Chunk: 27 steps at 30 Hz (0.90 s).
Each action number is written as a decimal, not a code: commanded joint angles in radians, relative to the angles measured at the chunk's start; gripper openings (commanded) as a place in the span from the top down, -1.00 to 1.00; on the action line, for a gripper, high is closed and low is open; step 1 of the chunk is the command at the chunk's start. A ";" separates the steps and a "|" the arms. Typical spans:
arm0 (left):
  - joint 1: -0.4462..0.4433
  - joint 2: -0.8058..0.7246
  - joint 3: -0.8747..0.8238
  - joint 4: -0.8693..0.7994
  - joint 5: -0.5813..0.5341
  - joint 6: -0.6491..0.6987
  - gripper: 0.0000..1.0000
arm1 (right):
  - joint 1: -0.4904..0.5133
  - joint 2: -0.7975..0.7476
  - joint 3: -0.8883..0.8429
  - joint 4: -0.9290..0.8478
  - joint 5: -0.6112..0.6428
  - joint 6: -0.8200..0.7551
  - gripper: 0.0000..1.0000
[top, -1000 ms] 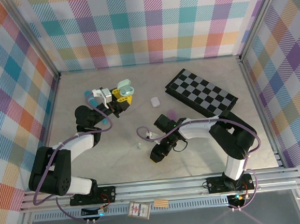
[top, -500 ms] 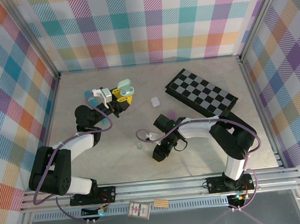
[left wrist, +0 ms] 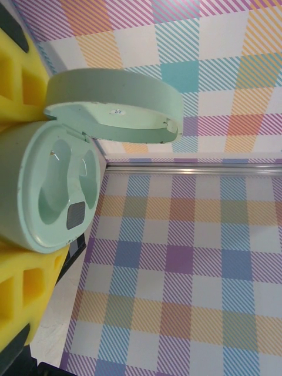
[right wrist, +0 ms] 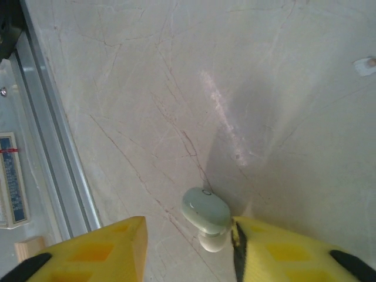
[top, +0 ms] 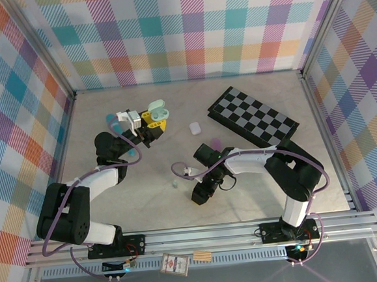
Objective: Insert the wireless bluetooth earbuds into the charging case
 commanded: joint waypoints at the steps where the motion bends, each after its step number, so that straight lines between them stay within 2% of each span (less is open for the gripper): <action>1: 0.018 -0.003 0.021 0.061 0.027 -0.002 0.31 | -0.003 -0.010 0.024 0.032 0.031 0.010 0.08; 8: 0.018 0.001 0.021 0.064 0.021 0.002 0.31 | -0.001 0.036 0.059 0.069 -0.011 0.010 -0.01; 14: 0.020 -0.001 0.021 0.063 0.021 0.001 0.31 | -0.001 0.057 0.031 0.068 -0.093 -0.009 0.01; 27: 0.020 0.004 0.030 0.064 0.028 -0.002 0.32 | -0.002 0.014 -0.036 0.054 -0.096 0.003 0.11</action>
